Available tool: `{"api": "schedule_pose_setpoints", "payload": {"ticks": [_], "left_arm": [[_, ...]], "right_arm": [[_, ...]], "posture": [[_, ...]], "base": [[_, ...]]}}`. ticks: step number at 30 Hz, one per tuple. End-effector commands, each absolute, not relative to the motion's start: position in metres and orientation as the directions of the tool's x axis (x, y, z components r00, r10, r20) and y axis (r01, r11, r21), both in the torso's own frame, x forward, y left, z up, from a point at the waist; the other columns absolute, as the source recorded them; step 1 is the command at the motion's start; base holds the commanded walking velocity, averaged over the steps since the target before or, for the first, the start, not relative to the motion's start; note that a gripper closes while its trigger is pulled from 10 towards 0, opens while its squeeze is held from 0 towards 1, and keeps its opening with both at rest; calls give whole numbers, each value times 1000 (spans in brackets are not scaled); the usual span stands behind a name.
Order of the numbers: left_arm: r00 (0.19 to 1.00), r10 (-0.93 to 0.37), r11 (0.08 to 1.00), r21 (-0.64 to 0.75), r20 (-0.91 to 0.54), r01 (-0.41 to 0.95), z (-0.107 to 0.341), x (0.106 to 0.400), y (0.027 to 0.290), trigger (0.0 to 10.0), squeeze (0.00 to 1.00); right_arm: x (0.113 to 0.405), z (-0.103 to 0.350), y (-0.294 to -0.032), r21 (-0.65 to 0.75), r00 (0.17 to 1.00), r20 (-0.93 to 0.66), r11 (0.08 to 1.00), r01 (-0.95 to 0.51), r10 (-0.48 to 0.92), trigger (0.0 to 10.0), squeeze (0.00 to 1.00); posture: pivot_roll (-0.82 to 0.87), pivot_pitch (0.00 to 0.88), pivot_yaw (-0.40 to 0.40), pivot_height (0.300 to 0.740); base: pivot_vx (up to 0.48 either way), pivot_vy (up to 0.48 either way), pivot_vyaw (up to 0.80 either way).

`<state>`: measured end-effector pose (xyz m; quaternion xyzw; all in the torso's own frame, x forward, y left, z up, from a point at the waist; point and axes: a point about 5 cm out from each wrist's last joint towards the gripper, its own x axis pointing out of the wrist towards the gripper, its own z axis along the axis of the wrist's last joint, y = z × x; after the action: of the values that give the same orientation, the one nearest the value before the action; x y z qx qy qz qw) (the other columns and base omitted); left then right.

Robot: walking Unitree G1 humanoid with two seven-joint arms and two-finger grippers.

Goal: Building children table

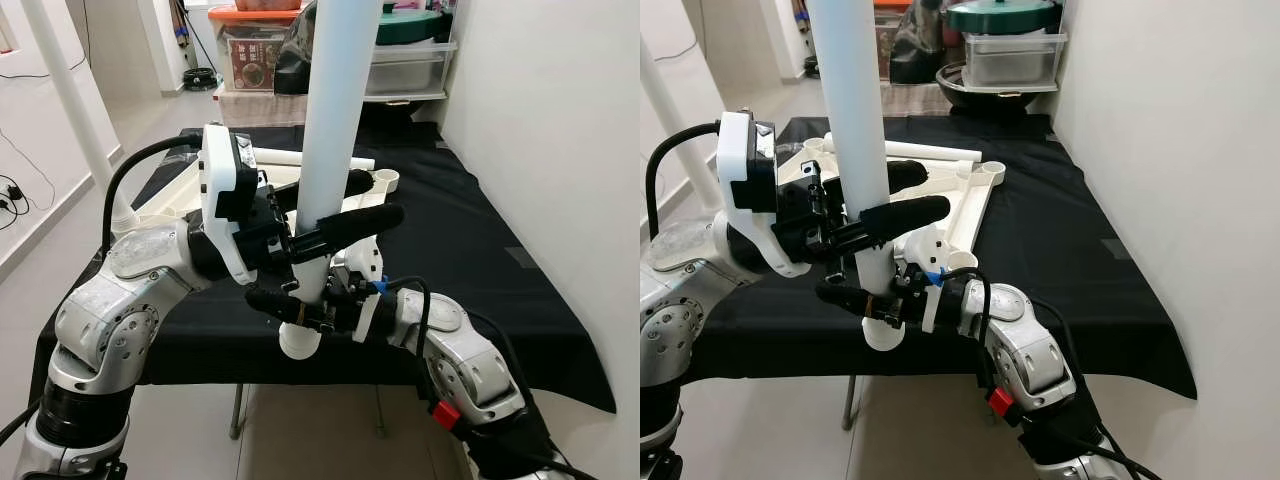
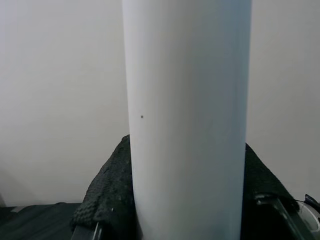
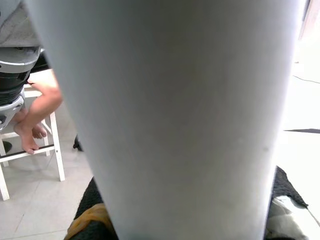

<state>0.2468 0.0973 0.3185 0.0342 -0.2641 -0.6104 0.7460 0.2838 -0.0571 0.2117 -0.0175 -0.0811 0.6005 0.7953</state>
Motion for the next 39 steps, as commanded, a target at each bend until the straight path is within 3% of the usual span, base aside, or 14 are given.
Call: {"api": "schedule_pose_setpoints", "payload": {"ticks": [1, 4, 5, 7, 8, 27, 28, 29, 31, 32, 33, 35, 36, 39], "left_arm": [[70, -932, 216, 390, 356, 895, 318, 241, 91, 3137, 0], [71, -931, 218, 387, 359, 896, 318, 241, 92, 3176, 0], [85, -931, 223, 369, 355, 902, 317, 243, 93, 5922, 0], [95, -932, 227, 356, 351, 907, 316, 244, 94, 5922, 0], [105, -927, 233, 334, 360, 913, 317, 245, 94, 10000, 1000], [2, -671, 271, 242, 742, 932, 391, 202, 180, 10000, 1000], [47, -660, 301, 206, 750, 931, 389, 202, 183, 10000, 1000], [176, -650, 392, 128, 739, 911, 377, 210, 185, 10000, 1000], [266, -637, 456, 76, 723, 887, 368, 215, 186, 10000, 1000], [415, -636, 554, 10, 651, 833, 347, 227, 185, 10000, 165], [519, -631, 615, -36, 576, 788, 328, 236, 184, 10000, 0], [519, -631, 615, -36, 576, 788, 328, 236, 184, 10000, 0], [631, -605, 679, -100, 485, 728, 302, 245, 179, 10000, 0], [783, -546, 764, -208, 297, 611, 249, 251, 158, 10000, 0]], "right_arm": [[284, 212, -47, -104, 248, 109, 259, -960, 963, 0, 0], [286, 212, -48, -109, 260, 107, 271, -956, 960, 0, 0], [287, 212, -49, -109, 267, 106, 279, -954, 958, 0, 0], [288, 212, -49, -110, 272, 106, 283, -953, 957, 0, 0], [289, 212, -50, -110, 282, 106, 293, -950, 954, 0, 0], [326, 222, -102, -31, 634, 194, 651, -759, 749, 0, 0], [329, 225, -106, -16, 661, 213, 679, -734, 720, 0, 0], [331, 227, -111, 2, 687, 229, 706, -708, 689, 2980, 0], [333, 228, -114, 14, 704, 238, 722, -691, 669, 2980, 0], [334, 230, -119, 31, 728, 248, 746, -665, 639, 10000, 0], [335, 230, -122, 40, 744, 250, 761, -647, 620, 10000, 0], [335, 230, -122, 40, 744, 250, 761, -647, 620, 10000, 0], [334, 231, -126, 45, 765, 249, 782, -622, 594, 10000, 0], [329, 231, -136, 45, 810, 243, 828, -559, 534, 10000, 0]], "posture": [[-20, 0, 17, 740], [-20, 0, 18, 740], [-20, 0, 18, 740], [-20, 0, 18, 740], [-21, 1, 20, 740], [-8, 23, 17, 740], [-4, 24, 16, 740], [-3, 26, 15, 740], [-3, 26, 15, 740], [-3, 28, 14, 740], [-3, 28, 14, 740], [-3, 28, 14, 740], [-5, 37, 12, 740], [-9, 45, 8, 740]], "base": [[0, 0, 0], [0, 0, 0], [0, 0, 0], [0, 0, 0], [0, 0, 0], [0, 0, 0], [0, 0, 0], [0, 0, 0], [0, 0, 0], [0, 0, 0], [0, 0, 0], [0, 0, 0], [0, 0, 0], [0, 0, 0]]}}
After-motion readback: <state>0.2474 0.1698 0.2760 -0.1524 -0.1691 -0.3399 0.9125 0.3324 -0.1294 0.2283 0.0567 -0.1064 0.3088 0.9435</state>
